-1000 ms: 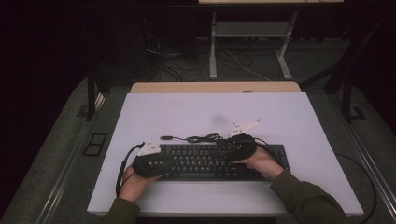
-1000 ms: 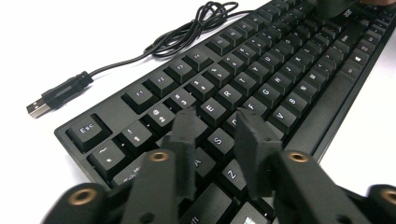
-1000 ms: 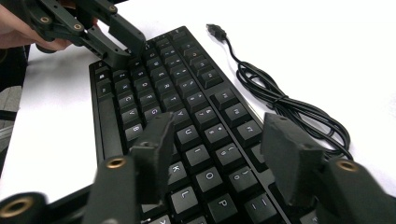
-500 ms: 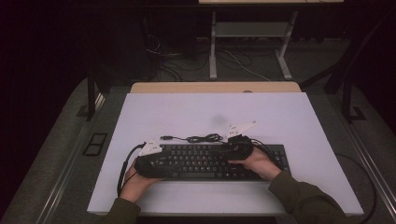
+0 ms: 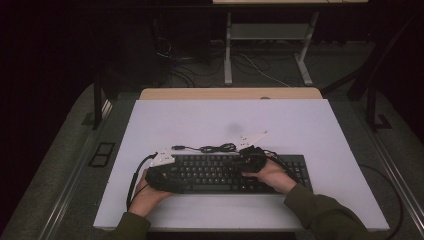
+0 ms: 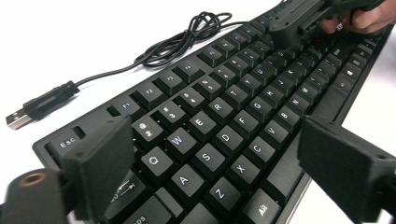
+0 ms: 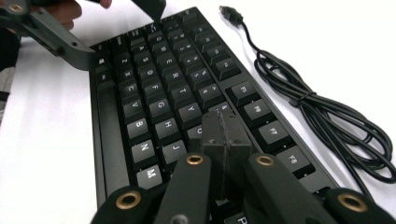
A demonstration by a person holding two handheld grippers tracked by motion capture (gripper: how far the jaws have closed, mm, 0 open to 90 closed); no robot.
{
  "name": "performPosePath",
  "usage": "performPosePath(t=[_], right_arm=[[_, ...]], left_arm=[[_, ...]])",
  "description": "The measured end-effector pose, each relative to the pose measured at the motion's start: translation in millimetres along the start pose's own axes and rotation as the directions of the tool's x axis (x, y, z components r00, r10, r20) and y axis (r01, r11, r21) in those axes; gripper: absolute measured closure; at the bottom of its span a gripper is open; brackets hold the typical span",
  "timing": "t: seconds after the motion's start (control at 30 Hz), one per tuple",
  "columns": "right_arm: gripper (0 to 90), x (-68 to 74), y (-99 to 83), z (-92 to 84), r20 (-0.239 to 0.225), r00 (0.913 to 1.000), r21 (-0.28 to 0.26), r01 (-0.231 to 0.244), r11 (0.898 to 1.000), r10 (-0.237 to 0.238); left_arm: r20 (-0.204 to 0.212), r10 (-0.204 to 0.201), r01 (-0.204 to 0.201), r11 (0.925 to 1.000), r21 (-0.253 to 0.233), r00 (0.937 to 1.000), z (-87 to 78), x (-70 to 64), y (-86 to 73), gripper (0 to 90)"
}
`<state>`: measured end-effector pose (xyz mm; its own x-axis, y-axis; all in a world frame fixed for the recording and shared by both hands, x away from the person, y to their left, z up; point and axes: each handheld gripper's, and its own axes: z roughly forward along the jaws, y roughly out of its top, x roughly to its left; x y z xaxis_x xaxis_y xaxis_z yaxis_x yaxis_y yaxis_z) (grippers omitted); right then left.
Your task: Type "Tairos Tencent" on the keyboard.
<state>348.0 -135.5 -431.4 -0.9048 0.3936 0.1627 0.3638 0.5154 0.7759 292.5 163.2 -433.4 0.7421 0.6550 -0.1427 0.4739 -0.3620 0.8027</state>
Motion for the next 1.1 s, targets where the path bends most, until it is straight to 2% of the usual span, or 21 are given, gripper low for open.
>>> performPosePath(t=[0.23,0.83,1.1], right_arm=[[89.4,0.4,-1.6,3.8,0.002,1.0000,0.030,0.001,1.000,-0.001],[89.4,2.8,-2.7,7.5,0.011,0.9999,0.070,0.011,0.997,-0.012],[89.4,3.6,-2.8,7.9,0.010,0.9998,0.071,0.014,0.997,-0.015]], left_arm=[[0.005,-0.005,0.005,1.0000,0.008,1.0000,1.5,0.8,-0.2,0.0],[0.004,-0.001,0.001,1.0000,0.006,1.0000,1.9,0.8,-0.6,0.0],[0.004,0.002,-0.002,1.0000,0.007,1.0000,1.6,0.3,-0.5,0.0]])
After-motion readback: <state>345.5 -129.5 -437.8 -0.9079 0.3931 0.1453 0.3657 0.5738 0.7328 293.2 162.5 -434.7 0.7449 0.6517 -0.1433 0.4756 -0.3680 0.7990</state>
